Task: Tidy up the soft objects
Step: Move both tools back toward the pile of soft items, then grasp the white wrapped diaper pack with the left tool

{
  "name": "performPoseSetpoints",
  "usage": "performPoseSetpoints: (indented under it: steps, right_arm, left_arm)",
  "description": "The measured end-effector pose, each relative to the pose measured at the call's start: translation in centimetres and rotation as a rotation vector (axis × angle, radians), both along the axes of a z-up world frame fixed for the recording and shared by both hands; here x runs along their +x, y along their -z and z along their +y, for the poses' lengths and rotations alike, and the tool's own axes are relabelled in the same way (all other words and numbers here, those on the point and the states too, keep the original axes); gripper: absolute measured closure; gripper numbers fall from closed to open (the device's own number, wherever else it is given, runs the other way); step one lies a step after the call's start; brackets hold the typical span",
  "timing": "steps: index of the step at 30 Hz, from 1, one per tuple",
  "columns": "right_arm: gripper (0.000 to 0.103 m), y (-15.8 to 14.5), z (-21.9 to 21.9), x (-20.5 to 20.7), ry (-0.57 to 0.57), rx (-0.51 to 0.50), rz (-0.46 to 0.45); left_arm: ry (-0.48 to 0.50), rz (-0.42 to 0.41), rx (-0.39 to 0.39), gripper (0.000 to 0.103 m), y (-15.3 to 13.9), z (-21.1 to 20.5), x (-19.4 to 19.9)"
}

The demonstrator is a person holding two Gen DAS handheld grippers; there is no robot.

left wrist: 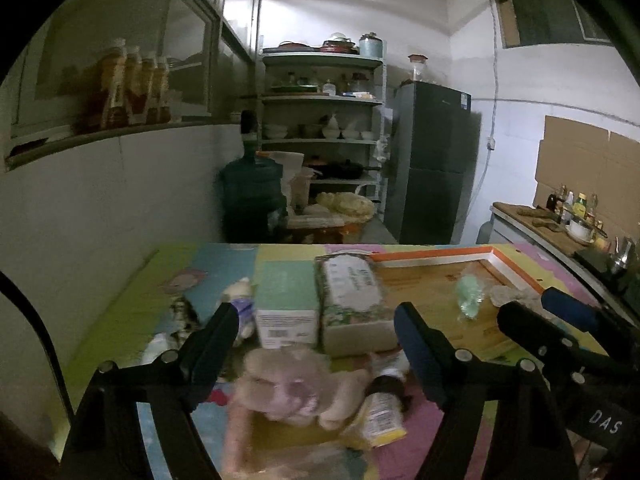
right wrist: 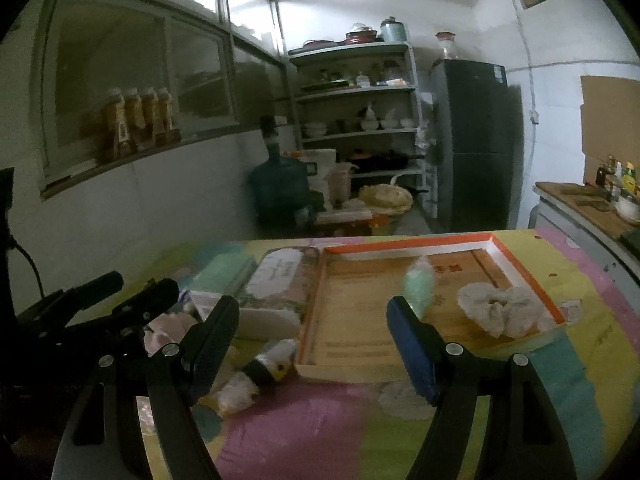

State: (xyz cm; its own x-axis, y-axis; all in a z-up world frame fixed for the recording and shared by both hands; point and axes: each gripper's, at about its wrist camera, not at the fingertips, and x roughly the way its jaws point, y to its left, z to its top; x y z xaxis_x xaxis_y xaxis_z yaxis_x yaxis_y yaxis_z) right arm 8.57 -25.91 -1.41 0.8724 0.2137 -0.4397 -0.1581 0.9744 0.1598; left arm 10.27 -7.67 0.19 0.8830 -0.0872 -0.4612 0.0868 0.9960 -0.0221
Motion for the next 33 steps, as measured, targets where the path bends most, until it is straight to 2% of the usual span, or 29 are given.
performPoseSetpoints:
  steps: [15,33]
  right_arm:
    - [0.025,0.0,6.5,0.1,-0.047,-0.024,-0.001]
    - [0.025,0.5,10.5,1.1,-0.109,-0.056,0.021]
  left_arm:
    - [-0.098,0.009,-0.035,0.023,0.7,8.7,-0.6]
    - [-0.137,0.042,-0.067,0.023,2.3,14.2,-1.0]
